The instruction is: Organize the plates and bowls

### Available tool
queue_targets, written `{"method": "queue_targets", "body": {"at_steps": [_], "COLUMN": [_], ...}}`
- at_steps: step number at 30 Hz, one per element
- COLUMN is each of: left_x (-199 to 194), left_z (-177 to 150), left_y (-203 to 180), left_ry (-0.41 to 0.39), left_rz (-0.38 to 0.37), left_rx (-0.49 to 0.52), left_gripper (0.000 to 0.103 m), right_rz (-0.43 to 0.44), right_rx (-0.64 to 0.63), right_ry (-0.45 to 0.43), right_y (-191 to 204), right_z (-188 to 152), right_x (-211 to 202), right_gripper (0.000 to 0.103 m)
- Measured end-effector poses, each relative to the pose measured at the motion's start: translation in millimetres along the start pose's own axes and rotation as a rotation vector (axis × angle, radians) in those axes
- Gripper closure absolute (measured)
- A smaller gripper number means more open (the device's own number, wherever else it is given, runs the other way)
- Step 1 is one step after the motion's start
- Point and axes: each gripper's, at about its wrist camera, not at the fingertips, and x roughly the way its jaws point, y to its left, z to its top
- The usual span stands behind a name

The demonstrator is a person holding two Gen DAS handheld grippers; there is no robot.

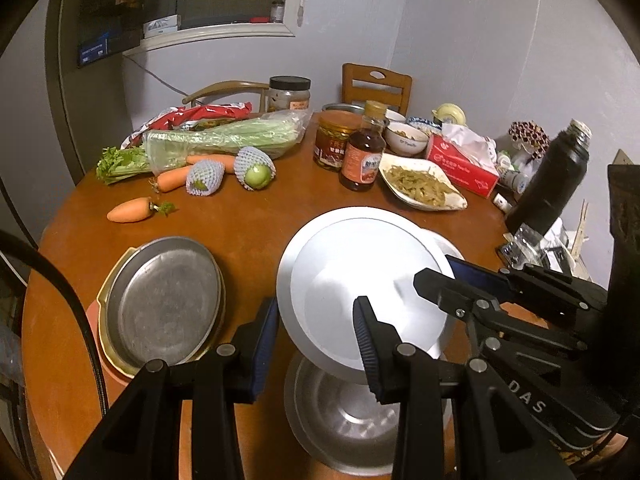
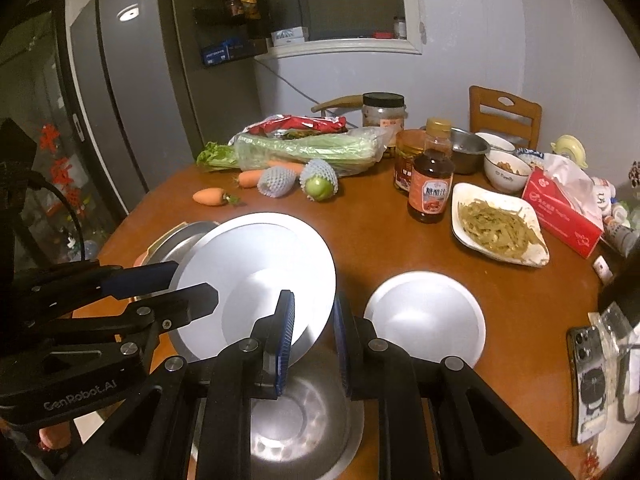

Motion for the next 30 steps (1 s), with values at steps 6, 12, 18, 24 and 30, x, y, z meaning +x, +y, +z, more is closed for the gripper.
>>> {"method": "queue_targets", "body": {"at_steps": [6,12,18,24,30], "left_x": [1.8,5.9,16.7,23.5,28.9], "left_z": [-13.5,-27.8,-42.8,-50.9,-53.9], "left_y": [-6.8,-13.2,-17.7,-20.2,-19.5], "left_ry": [0.016,0.043,0.089,0.116,0.132], "left_rz": [-0.012,-0.022,-0.027,-0.016,-0.014], "left_rx": [0.014,0.031,0.049,0.067,0.071], "left_gripper": [0.064,0.064,0.064,0.064,0.064], "right_rz": [-0.007,-0.013,-0.012,-0.014,-0.013], "right_rx": [0.008,0.016,0.032,0.048,0.057], "right_ry": [0.010,0.017,0.045,0.083,0.109], "right_y": [2.3,2.3,1.2,-0.4,-1.8], "right_z": [-18.8,-34.9,-51.0,-64.2,-71.2], "right_x": [-8.7,-15.6,-13.9,-5.5,1.6], "right_gripper": [0.082,0.082,0.082,0.082,0.082]}}
